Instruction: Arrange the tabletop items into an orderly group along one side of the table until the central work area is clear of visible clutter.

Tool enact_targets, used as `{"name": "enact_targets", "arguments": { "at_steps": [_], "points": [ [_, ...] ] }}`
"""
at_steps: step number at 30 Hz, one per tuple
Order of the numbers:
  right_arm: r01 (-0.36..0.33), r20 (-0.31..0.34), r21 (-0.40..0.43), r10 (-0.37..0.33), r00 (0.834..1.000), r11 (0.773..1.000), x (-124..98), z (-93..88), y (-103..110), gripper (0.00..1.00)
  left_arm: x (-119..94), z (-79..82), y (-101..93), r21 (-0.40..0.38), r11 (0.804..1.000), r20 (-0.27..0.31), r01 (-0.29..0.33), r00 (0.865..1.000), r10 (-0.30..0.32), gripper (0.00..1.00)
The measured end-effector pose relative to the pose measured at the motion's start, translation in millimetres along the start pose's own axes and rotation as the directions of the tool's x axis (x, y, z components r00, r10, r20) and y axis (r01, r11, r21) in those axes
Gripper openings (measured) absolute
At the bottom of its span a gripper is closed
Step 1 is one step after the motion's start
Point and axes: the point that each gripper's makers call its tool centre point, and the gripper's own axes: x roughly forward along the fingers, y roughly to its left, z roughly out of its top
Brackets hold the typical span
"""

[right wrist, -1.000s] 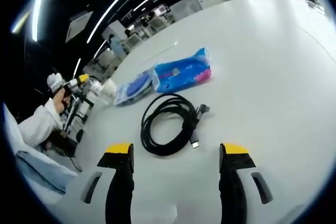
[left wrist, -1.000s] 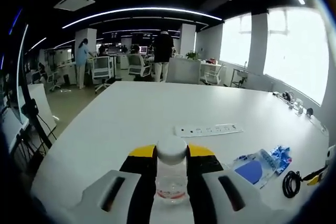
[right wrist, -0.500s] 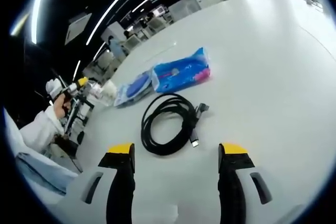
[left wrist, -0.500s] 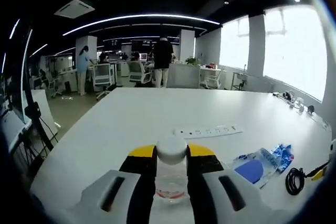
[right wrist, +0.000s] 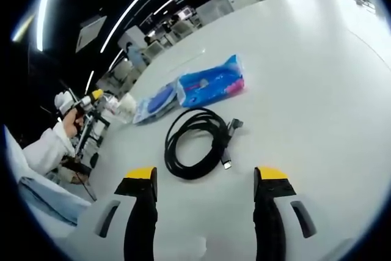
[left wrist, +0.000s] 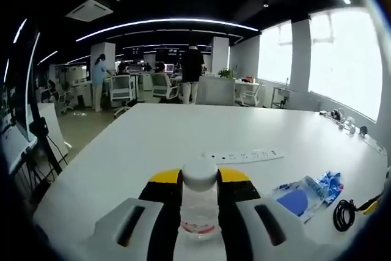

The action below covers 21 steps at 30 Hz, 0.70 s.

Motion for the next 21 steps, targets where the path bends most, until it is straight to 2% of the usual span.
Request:
{"name": "enact_targets", "arguments": {
  "at_steps": [11,21],
  "points": [
    [-0.005,-0.003,-0.004,0.005,1.0,1.0,-0.3,-1.0,-0.8,0.63,-1.6,-0.2,-1.3,0.014,1.0,-0.008,0.013,1.0,-0.012,0.2],
    [-0.009,0.008,0.009,0.009,1.0,1.0,-5.3,-3.1,5.0,0.63,-2.8,0.2,-3.3,0.022,0.999,-0.012,0.032,0.999,-0.032,0.27]
  ]
}}
